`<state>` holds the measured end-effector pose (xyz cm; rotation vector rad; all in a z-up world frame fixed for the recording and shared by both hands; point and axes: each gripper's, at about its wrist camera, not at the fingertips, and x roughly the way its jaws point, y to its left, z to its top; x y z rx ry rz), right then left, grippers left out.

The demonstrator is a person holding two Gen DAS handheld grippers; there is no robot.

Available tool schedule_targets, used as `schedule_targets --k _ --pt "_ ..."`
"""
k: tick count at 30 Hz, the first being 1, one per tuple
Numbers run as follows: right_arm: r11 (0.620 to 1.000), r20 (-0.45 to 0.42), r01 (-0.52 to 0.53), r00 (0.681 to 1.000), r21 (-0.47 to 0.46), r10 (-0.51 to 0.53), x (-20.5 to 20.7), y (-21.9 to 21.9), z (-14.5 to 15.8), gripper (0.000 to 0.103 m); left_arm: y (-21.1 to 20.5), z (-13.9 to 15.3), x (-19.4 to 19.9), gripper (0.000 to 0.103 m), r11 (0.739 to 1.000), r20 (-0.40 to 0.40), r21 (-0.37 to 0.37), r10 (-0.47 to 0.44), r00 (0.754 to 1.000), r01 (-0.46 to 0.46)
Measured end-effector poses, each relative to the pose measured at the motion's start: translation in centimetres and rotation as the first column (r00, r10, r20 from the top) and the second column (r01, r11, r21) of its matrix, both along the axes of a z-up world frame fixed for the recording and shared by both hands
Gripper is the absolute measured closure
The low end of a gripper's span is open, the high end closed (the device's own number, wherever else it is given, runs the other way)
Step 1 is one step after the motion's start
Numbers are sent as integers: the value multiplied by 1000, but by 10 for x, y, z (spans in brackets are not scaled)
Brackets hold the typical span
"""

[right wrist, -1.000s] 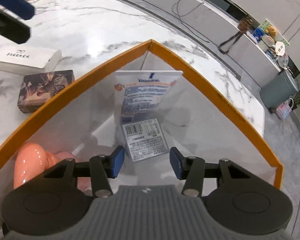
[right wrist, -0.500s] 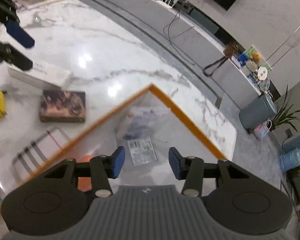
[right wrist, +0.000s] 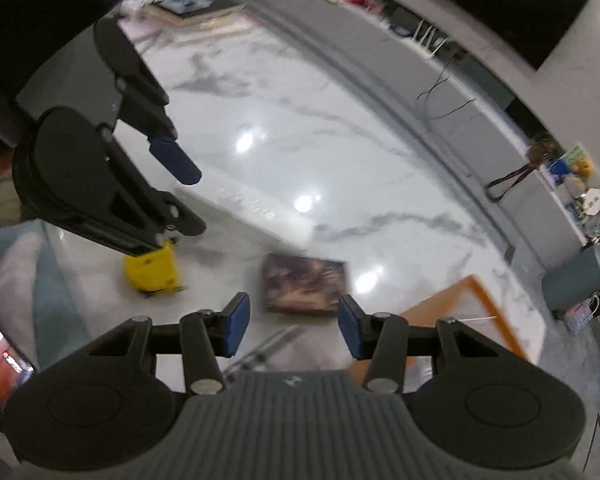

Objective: Organize rigid objects
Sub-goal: 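Move both tools back over the table toward the tape measure, then grasp the yellow tape measure with the left tool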

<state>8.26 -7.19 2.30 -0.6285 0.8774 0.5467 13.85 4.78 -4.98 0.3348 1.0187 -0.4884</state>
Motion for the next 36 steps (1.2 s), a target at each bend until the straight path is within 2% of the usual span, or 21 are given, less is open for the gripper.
schedule_targets --k 3,6,10,11,13,15,16,18,20,24,29,31,34,36 --pt "999 -56 -8 998 -37 6 -3 15 -18 54 4 -12 -2 49 1000 -49 -10 28 998 -28" --pt "992 -106 -45 994 -115 33 -7 28 -39 48 5 -24 -10 39 1000 -33 11 6 999 -5" --pt "973 -185 -70 982 -218 29 -4 32 -65 36 4 -49 -14 38 998 -89 60 -3 996 8" --pt "969 -206 -76 978 -235 27 -3 30 -68 35 3 -53 -15 38 998 -100 68 -12 995 19" --pt "958 -226 -92 974 -272 29 0 28 -72 34 1 -56 -20 31 995 -104 79 -50 993 58" --pt "941 -290 -142 956 -308 49 5 27 -77 31 0 -58 -24 27 992 -95 97 -75 993 84" --pt "927 -328 -175 943 -331 61 7 27 -81 30 -2 -60 -25 27 990 -97 111 -80 992 91" --pt "895 -347 -226 934 -385 86 8 28 -90 27 -3 -64 -24 27 988 -110 124 -80 991 93" --pt "861 -362 -279 924 -426 121 9 29 -97 18 -4 -68 -24 27 987 -121 128 -83 989 99" --pt "828 -421 -335 897 -451 134 17 26 -108 17 -4 -75 -23 26 984 -143 137 -93 985 113" --pt "783 -462 -382 876 -491 138 25 24 -121 18 2 -76 -14 30 992 -181 89 -76 980 93" --pt "774 -469 -375 876 -510 115 34 21 -127 18 3 -76 -12 31 993 -190 76 -72 979 88" --pt "797 -498 -377 860 -472 111 41 18 -130 25 2 -76 -13 35 993 -185 70 -80 979 95" --pt "807 -490 -393 859 -440 151 40 21 -125 29 1 -75 -14 38 993 -187 66 -85 979 99"
